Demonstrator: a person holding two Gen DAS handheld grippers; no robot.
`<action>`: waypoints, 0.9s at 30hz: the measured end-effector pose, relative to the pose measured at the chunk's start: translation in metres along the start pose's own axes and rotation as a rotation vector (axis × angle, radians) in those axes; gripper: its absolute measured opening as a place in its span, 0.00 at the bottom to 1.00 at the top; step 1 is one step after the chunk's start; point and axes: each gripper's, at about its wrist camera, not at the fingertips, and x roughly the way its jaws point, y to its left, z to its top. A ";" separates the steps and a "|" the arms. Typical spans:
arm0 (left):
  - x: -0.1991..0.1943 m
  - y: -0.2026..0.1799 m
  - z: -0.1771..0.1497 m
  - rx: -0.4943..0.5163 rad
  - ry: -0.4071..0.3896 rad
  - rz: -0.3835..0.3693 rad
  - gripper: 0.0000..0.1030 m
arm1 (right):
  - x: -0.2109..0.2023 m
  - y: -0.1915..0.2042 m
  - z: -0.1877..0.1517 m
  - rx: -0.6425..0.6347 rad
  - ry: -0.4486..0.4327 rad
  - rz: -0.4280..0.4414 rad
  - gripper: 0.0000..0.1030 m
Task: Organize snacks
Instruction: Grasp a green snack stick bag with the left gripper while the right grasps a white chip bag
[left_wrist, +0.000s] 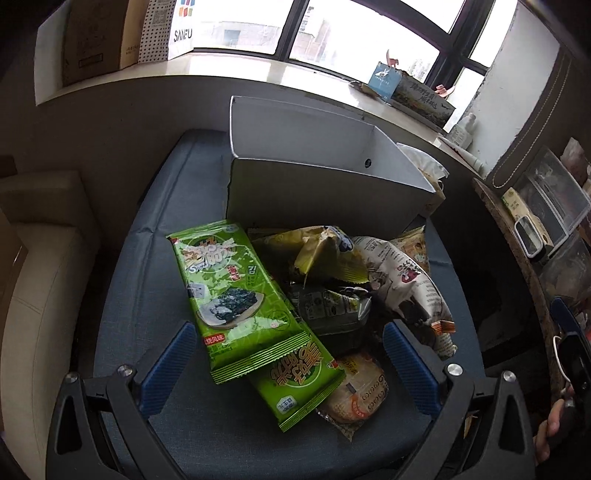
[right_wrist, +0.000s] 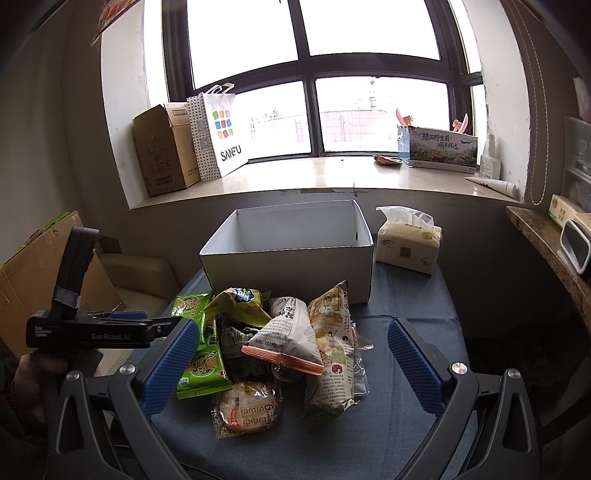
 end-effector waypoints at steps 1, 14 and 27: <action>0.007 0.005 0.003 -0.017 0.007 0.001 1.00 | 0.000 0.000 0.000 0.000 0.000 0.000 1.00; 0.080 0.026 0.014 0.019 0.129 0.166 0.68 | 0.004 -0.006 -0.005 0.019 0.021 -0.006 1.00; 0.014 0.029 -0.008 0.117 -0.010 0.063 0.17 | 0.025 -0.017 -0.011 0.063 0.072 -0.013 1.00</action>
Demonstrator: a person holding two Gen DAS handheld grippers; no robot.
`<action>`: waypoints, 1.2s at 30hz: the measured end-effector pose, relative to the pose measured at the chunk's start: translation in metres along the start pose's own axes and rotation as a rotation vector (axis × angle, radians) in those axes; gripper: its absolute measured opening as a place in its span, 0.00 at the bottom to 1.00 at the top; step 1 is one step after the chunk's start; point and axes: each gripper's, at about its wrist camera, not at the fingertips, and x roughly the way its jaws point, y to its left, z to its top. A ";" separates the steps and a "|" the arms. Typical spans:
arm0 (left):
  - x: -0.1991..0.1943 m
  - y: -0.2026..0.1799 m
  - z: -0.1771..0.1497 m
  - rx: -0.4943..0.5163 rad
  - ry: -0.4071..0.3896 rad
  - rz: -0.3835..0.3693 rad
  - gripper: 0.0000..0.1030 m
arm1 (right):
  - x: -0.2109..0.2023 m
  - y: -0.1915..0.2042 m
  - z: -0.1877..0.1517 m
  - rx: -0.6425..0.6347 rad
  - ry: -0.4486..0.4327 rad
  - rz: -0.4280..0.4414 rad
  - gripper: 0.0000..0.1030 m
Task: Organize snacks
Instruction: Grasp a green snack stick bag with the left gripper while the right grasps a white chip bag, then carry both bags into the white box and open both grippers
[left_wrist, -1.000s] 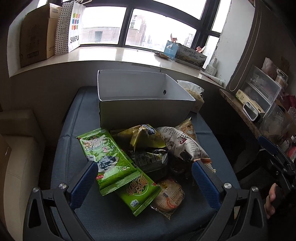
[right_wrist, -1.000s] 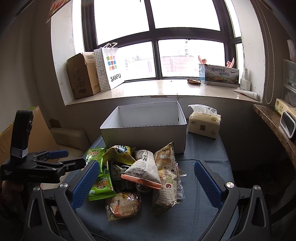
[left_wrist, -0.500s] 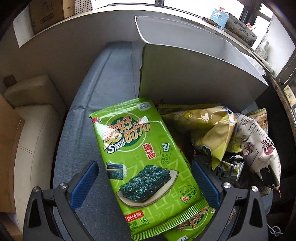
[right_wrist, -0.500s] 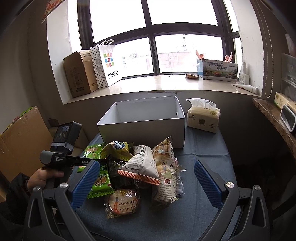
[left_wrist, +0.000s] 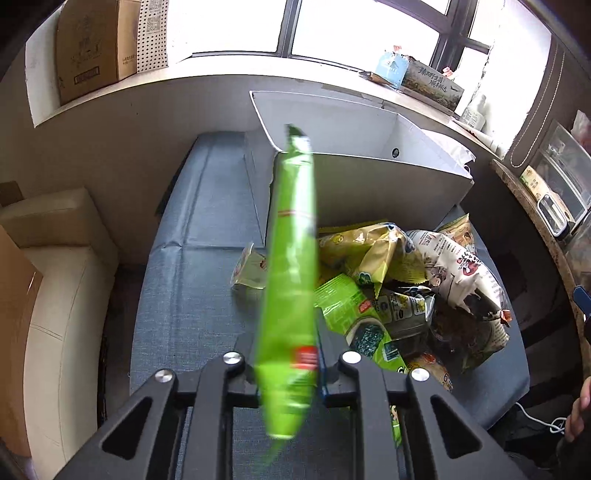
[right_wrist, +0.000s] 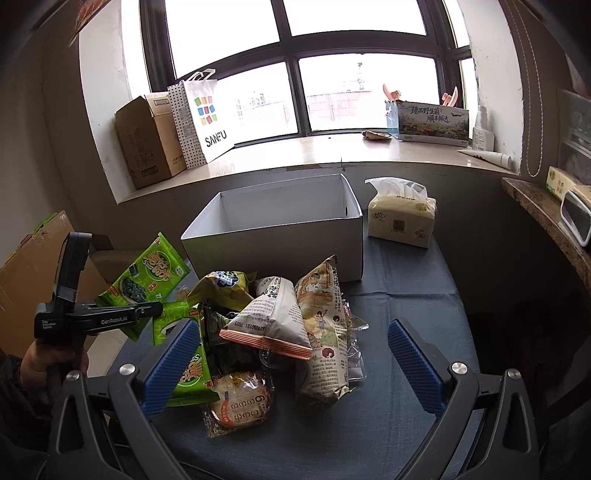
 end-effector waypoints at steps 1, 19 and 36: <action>-0.006 0.002 0.001 0.006 -0.006 -0.020 0.16 | 0.003 0.000 0.000 -0.003 0.004 0.007 1.00; -0.057 -0.003 0.000 0.072 -0.159 -0.096 0.14 | 0.130 0.031 0.010 -0.188 0.241 -0.001 1.00; -0.076 -0.015 0.015 0.112 -0.258 -0.115 0.14 | 0.055 0.005 0.036 -0.152 0.034 0.081 0.52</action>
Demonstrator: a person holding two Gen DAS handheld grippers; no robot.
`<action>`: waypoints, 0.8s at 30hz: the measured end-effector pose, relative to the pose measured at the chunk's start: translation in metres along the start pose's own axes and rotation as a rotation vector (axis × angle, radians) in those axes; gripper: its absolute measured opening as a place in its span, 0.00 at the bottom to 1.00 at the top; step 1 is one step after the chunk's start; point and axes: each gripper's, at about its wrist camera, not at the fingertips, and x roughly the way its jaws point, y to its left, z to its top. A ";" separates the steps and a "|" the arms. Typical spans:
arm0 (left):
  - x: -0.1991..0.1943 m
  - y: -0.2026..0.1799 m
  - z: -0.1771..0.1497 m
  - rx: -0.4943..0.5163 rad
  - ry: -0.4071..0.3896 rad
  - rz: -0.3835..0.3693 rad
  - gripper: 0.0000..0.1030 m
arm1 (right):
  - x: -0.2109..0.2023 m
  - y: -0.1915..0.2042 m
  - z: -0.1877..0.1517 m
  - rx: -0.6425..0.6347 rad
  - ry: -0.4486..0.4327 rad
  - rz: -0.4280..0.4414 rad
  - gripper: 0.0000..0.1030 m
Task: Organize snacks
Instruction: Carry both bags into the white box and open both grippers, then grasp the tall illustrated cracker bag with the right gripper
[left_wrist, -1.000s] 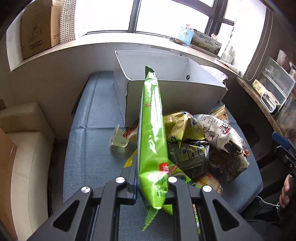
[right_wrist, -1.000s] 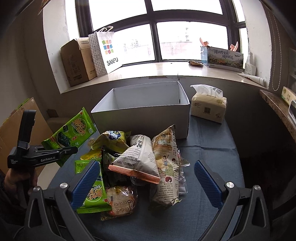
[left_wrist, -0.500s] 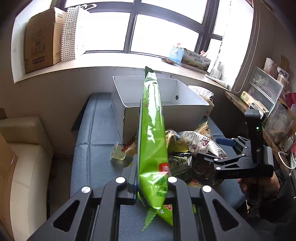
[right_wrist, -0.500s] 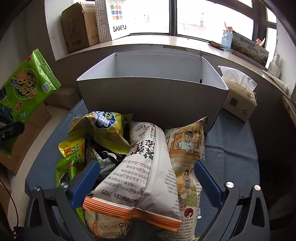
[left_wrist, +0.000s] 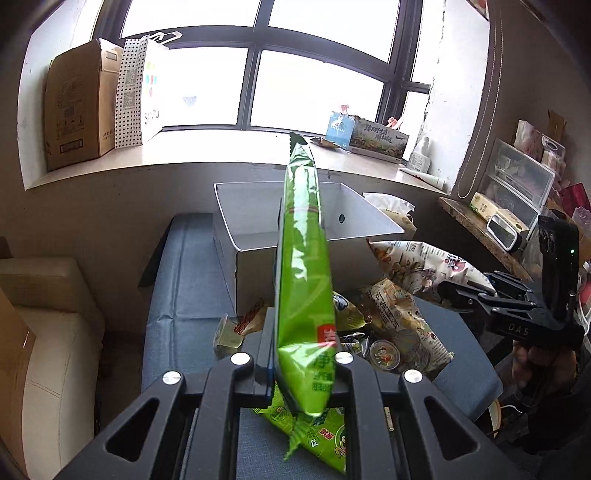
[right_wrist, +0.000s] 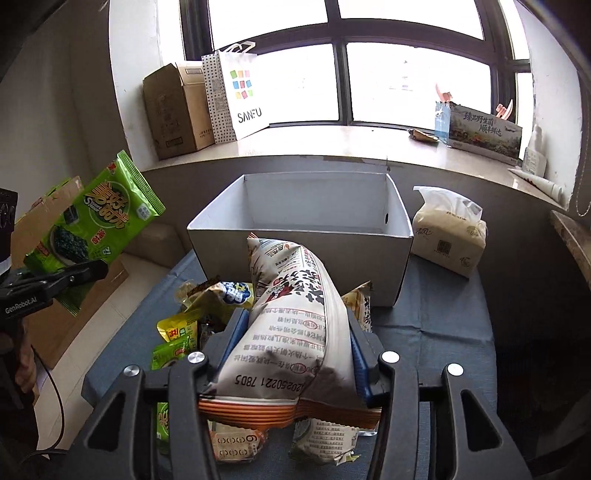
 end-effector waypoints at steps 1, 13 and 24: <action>0.002 -0.002 0.005 0.006 -0.008 0.001 0.14 | -0.006 -0.003 0.006 0.004 -0.029 -0.004 0.52; 0.108 0.006 0.116 -0.072 0.047 0.034 0.15 | 0.079 -0.034 0.120 0.031 -0.047 -0.138 0.52; 0.180 0.041 0.135 -0.171 0.119 0.140 1.00 | 0.137 -0.067 0.160 0.067 -0.011 -0.147 1.00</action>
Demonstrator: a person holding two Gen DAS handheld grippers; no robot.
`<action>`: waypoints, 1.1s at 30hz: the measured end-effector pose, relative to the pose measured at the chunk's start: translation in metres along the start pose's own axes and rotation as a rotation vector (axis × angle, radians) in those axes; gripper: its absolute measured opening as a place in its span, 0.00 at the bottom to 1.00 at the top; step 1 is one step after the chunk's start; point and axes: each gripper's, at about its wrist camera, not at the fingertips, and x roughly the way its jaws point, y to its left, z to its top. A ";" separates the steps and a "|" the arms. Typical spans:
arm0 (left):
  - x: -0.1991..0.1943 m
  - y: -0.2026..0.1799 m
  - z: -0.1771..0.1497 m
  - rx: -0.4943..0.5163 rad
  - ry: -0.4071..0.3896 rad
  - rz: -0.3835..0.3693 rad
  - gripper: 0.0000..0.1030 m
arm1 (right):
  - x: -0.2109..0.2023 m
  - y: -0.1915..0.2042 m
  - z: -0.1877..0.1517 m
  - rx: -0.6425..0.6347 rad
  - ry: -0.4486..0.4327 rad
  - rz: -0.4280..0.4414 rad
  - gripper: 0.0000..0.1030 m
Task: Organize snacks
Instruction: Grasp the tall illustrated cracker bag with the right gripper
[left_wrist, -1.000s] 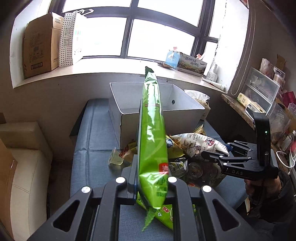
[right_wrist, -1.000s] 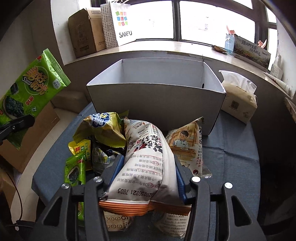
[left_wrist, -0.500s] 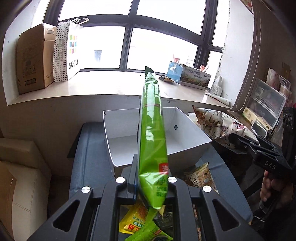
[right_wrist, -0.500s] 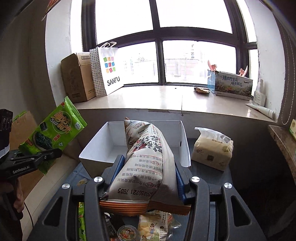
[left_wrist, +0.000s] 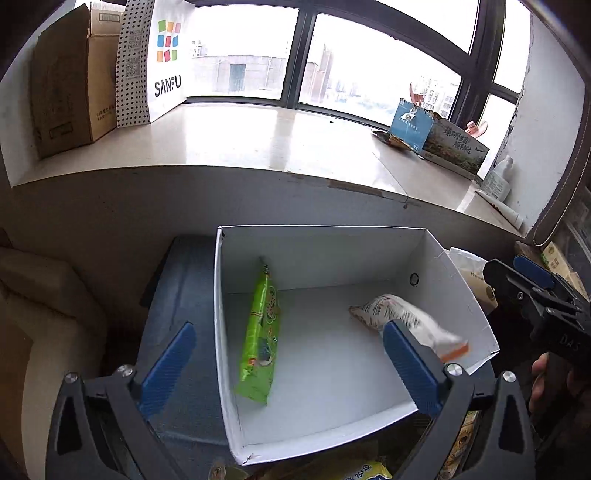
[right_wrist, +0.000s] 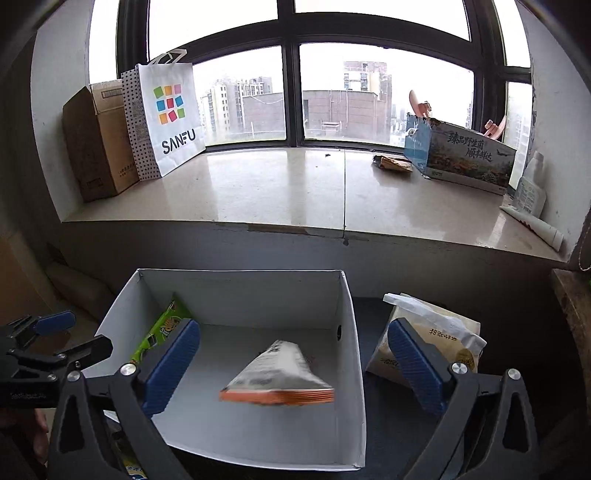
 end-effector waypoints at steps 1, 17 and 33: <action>-0.002 0.004 -0.002 -0.026 0.003 -0.012 1.00 | -0.005 -0.002 -0.001 0.011 -0.017 0.018 1.00; -0.112 -0.014 -0.065 0.119 -0.092 -0.183 1.00 | -0.111 0.010 -0.051 -0.013 -0.111 0.206 1.00; -0.172 -0.017 -0.182 0.157 -0.079 -0.309 1.00 | -0.180 -0.031 -0.223 0.203 0.021 0.189 1.00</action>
